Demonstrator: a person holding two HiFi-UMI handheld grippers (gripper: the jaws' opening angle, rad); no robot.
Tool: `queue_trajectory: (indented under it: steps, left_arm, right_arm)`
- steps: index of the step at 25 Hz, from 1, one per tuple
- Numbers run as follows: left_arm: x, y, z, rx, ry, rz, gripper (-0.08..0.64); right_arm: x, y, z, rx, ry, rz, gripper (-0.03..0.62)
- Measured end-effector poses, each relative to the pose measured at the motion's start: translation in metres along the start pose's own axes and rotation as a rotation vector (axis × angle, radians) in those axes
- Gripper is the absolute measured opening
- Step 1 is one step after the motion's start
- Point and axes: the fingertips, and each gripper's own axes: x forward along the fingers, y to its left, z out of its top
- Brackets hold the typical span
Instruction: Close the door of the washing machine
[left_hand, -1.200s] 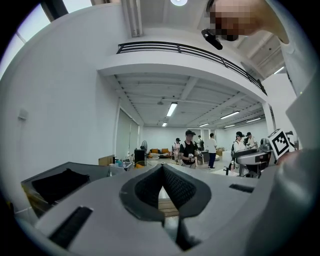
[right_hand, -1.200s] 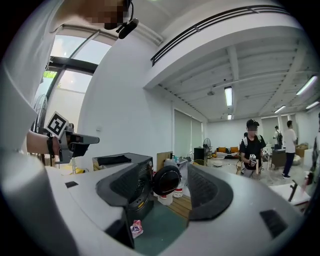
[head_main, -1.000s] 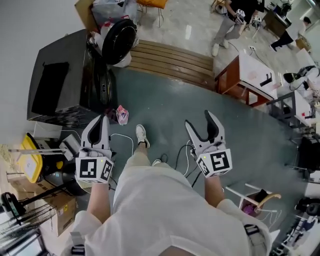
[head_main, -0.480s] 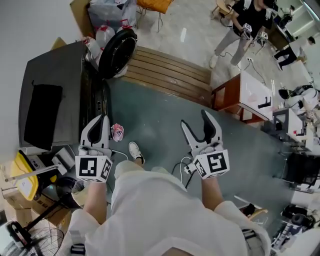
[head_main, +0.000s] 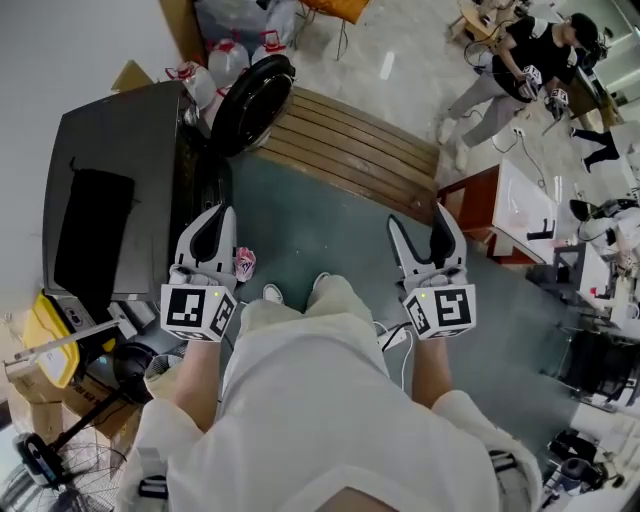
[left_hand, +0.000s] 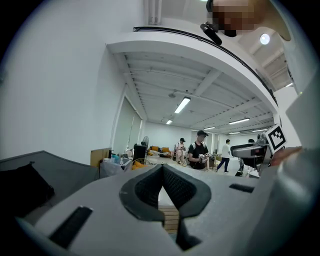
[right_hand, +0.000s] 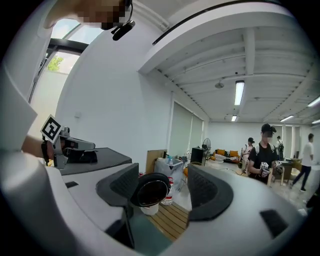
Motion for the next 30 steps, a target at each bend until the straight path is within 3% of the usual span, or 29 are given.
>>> queue_trajectory:
  steps: [9, 13, 18, 22, 30]
  left_arm:
    - [0.087, 0.005, 0.028, 0.003, 0.02, 0.156, 0.006]
    - [0.119, 0.005, 0.049, 0.011, 0.011, 0.234, 0.006]
    - [0.129, 0.007, 0.044, 0.005, 0.032, 0.319, 0.006]
    - [0.123, 0.019, 0.035, -0.011, 0.032, 0.383, 0.006]
    - [0.105, 0.039, -0.018, -0.078, 0.094, 0.482, 0.006]
  right_arm:
    - [0.123, -0.056, -0.004, 0.028, 0.005, 0.234, 0.281]
    - [0.175, -0.079, 0.006, -0.015, 0.005, 0.354, 0.281]
    - [0.226, -0.078, -0.003, -0.067, 0.053, 0.529, 0.281]
    - [0.268, -0.063, -0.023, -0.157, 0.109, 0.628, 0.282]
    - [0.352, -0.037, -0.094, -0.381, 0.224, 0.753, 0.288]
